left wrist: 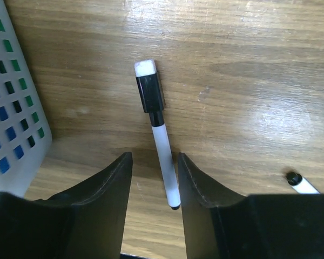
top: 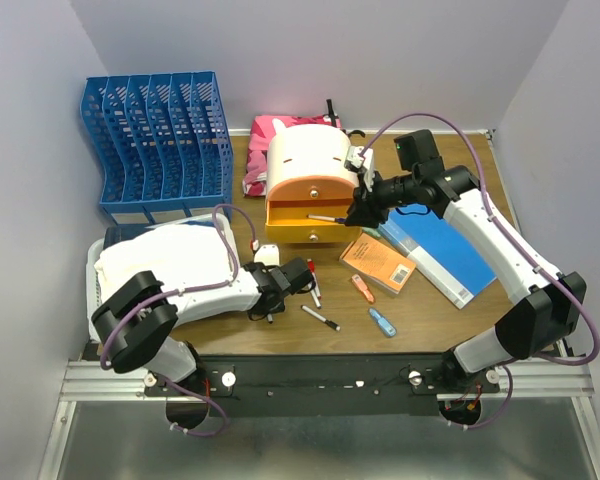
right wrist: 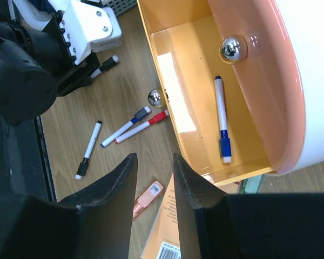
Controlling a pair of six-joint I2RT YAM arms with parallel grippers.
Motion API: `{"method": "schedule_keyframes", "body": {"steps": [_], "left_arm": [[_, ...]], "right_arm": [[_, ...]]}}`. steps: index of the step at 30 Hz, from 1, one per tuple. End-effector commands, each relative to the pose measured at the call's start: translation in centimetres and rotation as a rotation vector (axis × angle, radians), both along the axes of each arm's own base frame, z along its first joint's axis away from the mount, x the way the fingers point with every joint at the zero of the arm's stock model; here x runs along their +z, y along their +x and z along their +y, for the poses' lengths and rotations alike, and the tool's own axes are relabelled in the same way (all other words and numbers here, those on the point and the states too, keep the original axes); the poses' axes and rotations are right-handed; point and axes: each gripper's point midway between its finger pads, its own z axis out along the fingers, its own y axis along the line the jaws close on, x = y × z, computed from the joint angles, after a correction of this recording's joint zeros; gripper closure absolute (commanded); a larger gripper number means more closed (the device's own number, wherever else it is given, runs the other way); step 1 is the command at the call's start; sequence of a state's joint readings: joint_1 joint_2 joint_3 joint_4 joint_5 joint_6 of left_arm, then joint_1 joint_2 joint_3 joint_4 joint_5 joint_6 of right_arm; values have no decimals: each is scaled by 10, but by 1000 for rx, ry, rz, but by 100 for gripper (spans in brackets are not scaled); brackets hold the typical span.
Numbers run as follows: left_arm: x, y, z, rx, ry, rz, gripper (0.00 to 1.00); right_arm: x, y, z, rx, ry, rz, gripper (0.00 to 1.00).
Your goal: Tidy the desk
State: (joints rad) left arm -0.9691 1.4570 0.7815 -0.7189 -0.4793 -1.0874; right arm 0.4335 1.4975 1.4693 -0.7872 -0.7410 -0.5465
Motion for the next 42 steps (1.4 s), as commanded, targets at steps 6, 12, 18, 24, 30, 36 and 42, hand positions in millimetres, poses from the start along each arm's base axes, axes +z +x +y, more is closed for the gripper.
{"method": "schedule_keyframes", "body": {"steps": [6, 12, 18, 24, 30, 36, 42], "left_arm": [[-14, 3, -8, -11, -43, -1, 61], [-25, 0, -14, -49, -87, 31, 70], [-25, 0, -23, -91, -137, 38, 81], [-15, 0, -30, -148, -181, 21, 95], [15, -3, -36, -292, -232, -19, 100], [47, -17, -43, -527, -275, -24, 100], [85, -36, -61, -833, -365, -63, 100]], "right_arm": [[9, -5, -3, 1, 41, 8, 59], [11, -5, -3, 3, 47, 8, 59], [13, -4, -4, 5, 51, 6, 59], [14, -5, -5, 7, 54, 8, 59], [14, -7, -5, 17, 61, 11, 59], [15, -7, -5, 19, 68, 13, 59], [17, -6, -9, 21, 71, 13, 59]]}}
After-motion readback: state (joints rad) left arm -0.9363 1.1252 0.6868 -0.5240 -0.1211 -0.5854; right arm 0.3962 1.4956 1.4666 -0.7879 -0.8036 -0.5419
